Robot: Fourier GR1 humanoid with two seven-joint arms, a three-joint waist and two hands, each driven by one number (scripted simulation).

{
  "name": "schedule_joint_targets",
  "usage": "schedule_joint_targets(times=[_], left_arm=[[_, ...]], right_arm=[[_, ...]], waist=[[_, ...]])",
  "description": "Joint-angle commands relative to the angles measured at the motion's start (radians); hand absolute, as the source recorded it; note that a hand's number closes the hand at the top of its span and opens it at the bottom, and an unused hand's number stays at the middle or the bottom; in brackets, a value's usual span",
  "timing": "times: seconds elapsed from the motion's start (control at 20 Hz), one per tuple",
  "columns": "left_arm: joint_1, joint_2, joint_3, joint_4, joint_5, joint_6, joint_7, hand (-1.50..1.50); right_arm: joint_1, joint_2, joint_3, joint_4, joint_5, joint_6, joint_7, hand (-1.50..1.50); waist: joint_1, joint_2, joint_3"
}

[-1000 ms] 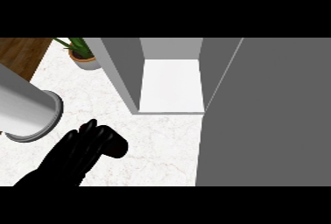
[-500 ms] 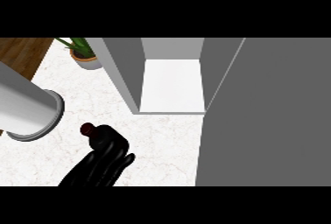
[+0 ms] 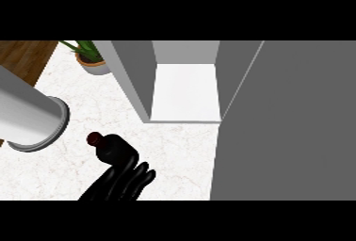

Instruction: Pick up the wine, place it into the cabinet and close the cabinet

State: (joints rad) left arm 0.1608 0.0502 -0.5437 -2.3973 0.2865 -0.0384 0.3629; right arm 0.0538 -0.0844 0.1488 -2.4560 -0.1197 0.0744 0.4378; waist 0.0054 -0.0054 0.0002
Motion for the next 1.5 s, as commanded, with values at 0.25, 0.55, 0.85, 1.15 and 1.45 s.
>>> schedule_joint_targets(times=[0.25,0.55,0.85,1.15,1.45], left_arm=[[-0.020,0.015,0.027,-0.163,-0.051,0.089,0.091,-1.50],[0.045,0.015,0.053,-0.098,-0.059,0.106,0.007,-1.50],[-0.030,0.021,0.220,-0.008,-0.016,0.059,-0.038,-1.50],[-0.020,0.090,0.499,0.087,0.144,-0.036,-0.093,-1.50],[-0.072,0.100,0.557,0.211,0.139,-0.058,-0.103,-1.50]], right_arm=[[-0.042,-0.010,-0.048,-0.071,-0.067,-0.017,0.095,-1.50],[-0.123,-0.010,-0.051,-0.068,-0.057,-0.040,0.155,-1.50],[-0.153,0.017,0.065,-0.153,0.046,-0.102,0.278,-1.50],[-0.113,0.025,0.011,-0.067,0.004,-0.049,0.126,-1.50],[-0.076,0.019,-0.007,-0.128,-0.016,-0.029,0.162,-1.50]], waist=[[-0.003,0.003,0.000],[-0.001,0.004,-0.001],[-0.007,0.003,-0.002],[-0.005,0.005,-0.001],[-0.009,0.004,0.000]])
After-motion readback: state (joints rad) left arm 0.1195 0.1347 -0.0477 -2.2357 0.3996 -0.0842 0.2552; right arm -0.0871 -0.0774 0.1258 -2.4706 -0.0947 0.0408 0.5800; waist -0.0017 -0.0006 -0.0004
